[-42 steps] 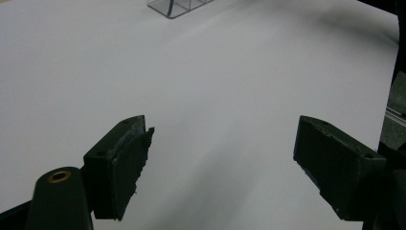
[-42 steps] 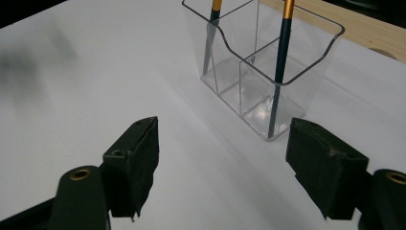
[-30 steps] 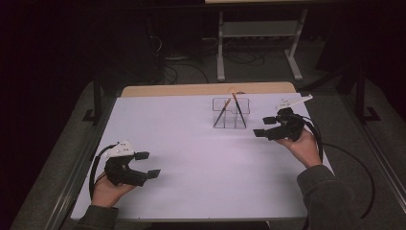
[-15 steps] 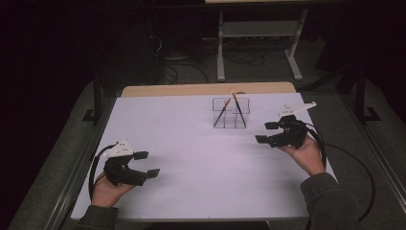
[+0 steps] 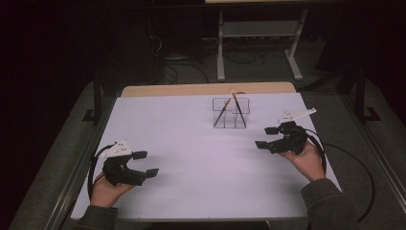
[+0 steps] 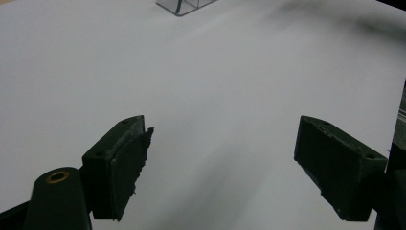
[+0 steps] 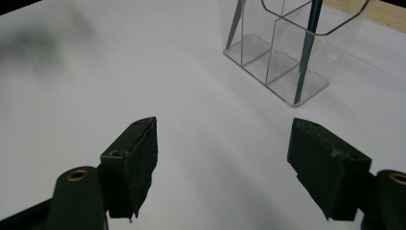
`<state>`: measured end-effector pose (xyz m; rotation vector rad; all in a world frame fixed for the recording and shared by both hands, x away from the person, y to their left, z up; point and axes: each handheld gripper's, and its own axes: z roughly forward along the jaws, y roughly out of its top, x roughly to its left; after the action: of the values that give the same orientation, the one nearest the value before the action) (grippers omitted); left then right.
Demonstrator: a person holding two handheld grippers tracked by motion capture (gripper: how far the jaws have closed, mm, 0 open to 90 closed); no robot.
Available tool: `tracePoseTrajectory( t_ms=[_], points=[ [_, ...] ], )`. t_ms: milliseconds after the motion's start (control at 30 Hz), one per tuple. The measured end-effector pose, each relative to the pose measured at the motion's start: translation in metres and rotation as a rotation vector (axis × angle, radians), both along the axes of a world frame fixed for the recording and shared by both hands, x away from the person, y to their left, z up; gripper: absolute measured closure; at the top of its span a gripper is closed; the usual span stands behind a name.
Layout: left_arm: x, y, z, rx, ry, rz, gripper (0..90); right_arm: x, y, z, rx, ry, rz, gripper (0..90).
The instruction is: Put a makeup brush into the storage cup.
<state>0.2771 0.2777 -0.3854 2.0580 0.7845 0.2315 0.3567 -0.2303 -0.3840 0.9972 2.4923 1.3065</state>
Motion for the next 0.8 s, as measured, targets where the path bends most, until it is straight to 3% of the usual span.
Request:
tracePoseTrajectory(
  t_ms=[633, 800],
  points=[
    [-0.001, 0.002, -0.001, 0.004, -0.011, 0.003, 17.7, -0.012, 0.0, -0.01, 0.001, 0.016, -0.003, 23.8],
    [-0.002, 0.002, -0.002, -0.001, -0.005, 0.008, 17.7, -0.016, 0.0, -0.009, 0.004, -0.004, 0.001, 23.5]
  ],
)
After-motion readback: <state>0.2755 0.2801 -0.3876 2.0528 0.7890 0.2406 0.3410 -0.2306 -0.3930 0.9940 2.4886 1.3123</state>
